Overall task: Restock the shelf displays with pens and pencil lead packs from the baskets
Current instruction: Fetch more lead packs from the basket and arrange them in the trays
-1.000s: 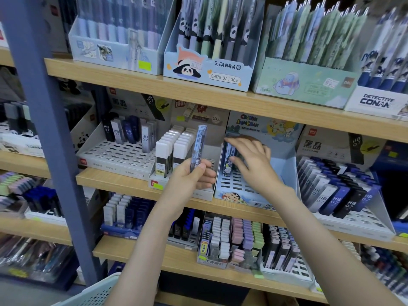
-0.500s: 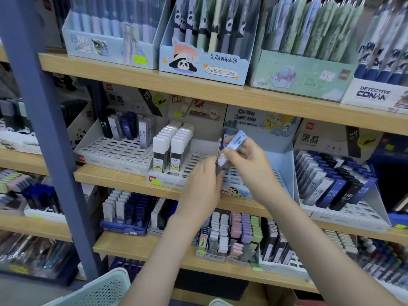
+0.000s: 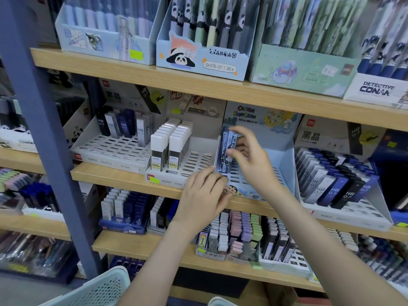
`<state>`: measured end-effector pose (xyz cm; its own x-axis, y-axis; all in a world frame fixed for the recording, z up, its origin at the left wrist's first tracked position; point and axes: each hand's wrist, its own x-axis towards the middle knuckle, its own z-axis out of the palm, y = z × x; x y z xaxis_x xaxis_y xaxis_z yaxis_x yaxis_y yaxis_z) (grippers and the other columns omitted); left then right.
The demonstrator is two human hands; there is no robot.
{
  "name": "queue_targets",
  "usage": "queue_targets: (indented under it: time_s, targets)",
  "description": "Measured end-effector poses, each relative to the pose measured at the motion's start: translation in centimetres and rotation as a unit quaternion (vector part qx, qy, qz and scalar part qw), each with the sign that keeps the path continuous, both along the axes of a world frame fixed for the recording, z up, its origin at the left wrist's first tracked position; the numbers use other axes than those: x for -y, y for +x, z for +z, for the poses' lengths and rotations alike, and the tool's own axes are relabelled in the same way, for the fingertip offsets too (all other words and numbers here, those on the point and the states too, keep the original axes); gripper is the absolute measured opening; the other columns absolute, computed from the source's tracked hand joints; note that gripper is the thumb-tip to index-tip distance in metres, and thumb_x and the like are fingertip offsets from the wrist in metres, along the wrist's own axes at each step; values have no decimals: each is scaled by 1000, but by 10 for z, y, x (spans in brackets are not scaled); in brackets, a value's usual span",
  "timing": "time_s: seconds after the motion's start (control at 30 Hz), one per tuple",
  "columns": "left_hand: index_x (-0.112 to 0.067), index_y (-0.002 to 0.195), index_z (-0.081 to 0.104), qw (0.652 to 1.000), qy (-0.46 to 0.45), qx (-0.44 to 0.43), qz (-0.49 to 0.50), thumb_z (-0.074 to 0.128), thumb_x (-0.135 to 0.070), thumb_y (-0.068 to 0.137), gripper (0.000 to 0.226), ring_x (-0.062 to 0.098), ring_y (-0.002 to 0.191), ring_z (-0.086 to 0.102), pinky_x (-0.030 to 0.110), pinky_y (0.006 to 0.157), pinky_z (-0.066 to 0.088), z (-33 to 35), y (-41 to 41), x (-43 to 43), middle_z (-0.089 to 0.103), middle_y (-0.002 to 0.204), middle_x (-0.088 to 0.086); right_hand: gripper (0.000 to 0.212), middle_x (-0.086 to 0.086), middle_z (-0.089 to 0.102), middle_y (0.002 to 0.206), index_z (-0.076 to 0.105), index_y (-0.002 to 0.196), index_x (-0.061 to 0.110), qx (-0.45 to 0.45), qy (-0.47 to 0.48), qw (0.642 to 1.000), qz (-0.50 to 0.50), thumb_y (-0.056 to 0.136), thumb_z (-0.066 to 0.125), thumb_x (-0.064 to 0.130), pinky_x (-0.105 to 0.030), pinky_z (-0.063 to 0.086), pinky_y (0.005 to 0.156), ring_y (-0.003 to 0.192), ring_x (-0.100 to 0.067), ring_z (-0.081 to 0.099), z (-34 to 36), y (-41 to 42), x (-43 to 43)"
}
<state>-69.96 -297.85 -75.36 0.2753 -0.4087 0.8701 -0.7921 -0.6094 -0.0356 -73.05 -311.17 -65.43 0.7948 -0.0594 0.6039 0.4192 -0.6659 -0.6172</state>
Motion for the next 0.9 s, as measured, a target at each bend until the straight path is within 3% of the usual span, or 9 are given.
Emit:
queue_targets:
  time_s: [0.1,0.23,0.47,0.67,0.8,0.9]
  targets:
    - [-12,101,68,1000,0,1,2,56,-34,90,28,23,116,51,35,96,39,0,0,0,67,105,2,49,6,53,89,41,114,45,4,24,1000,11,90,60,7,-11,45,75,79,-1,56,2,2,1]
    - [-12,101,68,1000,0,3,7,58,-34,89,27,23,116,51,35,96,39,0,2,1,67,105,2,49,7,53,89,39,117,43,3,0,1000,7,90,60,8,-15,45,76,84,-13,61,1,3,1]
    - [-12,102,67,1000,4,-4,13,56,-34,90,27,23,116,53,35,95,40,0,-1,1,66,106,2,46,10,51,90,40,122,37,-8,-28,1000,-2,91,59,10,-8,42,74,85,-12,59,1,3,2]
    - [-13,103,67,1000,1,1,13,55,-34,90,28,23,117,53,35,96,39,-1,-1,1,66,107,2,46,9,52,85,41,135,25,-37,-116,993,-13,93,56,11,-27,47,79,83,-16,58,10,2,0]
    - [-13,102,68,1000,-4,7,14,55,-33,90,27,23,116,54,35,96,38,0,-1,1,66,106,2,42,8,51,92,41,134,28,-45,-183,982,14,96,52,14,-22,41,76,84,-12,53,12,0,-6]
    - [-13,102,68,1000,-10,5,10,55,-33,90,26,23,118,52,35,96,38,-1,-2,0,66,107,2,40,4,56,89,40,131,28,-54,-175,983,8,95,52,14,-27,46,75,81,-14,57,15,1,-5]
